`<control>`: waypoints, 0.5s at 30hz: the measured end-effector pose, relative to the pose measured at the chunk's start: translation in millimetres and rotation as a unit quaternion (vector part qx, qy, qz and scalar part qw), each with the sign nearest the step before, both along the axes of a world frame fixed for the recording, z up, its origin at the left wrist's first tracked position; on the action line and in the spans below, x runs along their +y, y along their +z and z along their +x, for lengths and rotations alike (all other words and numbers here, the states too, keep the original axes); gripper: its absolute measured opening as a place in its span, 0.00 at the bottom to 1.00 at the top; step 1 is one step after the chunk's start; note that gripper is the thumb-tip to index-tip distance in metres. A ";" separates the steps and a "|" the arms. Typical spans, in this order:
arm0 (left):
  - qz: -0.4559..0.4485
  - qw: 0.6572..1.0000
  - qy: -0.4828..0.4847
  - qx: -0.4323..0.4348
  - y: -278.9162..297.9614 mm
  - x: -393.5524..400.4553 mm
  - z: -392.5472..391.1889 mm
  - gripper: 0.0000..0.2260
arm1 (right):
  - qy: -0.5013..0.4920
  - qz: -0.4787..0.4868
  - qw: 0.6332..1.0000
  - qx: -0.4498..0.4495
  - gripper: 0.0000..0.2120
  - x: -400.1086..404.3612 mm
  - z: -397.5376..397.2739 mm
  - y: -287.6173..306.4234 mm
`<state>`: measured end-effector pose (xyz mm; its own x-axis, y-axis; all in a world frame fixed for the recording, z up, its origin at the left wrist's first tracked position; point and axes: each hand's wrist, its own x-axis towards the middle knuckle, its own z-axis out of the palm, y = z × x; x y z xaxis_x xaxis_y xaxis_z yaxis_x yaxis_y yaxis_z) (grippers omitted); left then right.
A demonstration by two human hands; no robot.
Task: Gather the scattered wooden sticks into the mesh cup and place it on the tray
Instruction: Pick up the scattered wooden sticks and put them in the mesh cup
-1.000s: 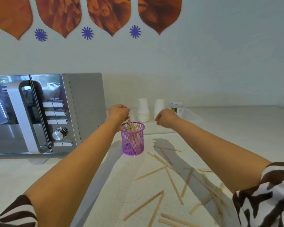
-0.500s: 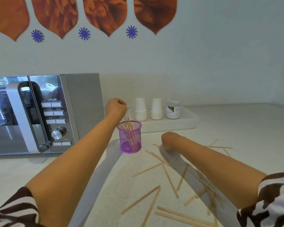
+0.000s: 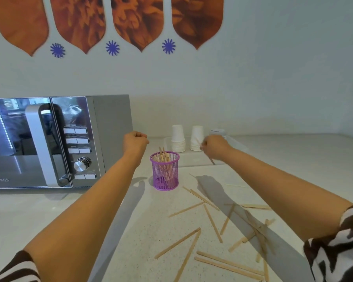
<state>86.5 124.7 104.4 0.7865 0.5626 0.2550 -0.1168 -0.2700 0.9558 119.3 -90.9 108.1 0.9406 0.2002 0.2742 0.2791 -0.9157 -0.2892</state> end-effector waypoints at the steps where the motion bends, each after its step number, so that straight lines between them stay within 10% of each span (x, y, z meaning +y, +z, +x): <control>1: -0.007 1.000 0.005 0.005 -2.7 1.9 -0.3 0.08 | 0.006 0.058 0.997 -0.041 0.12 6.2 -0.1 11.0; 5: -0.017 1.000 0.010 0.024 -11.9 2.8 -1.3 0.08 | 0.054 0.263 0.960 -0.082 0.15 44.9 -5.8 31.1; 15: 0.084 0.996 0.033 -0.019 -20.0 2.0 -11.6 0.11 | 0.059 0.175 0.983 0.017 0.13 69.1 -4.8 9.9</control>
<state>74.9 126.8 84.3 0.7370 0.5596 0.3789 -0.1294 -0.4335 0.8918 114.5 -21.8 118.0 0.9264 0.2064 0.3149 0.3617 -0.7204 -0.5917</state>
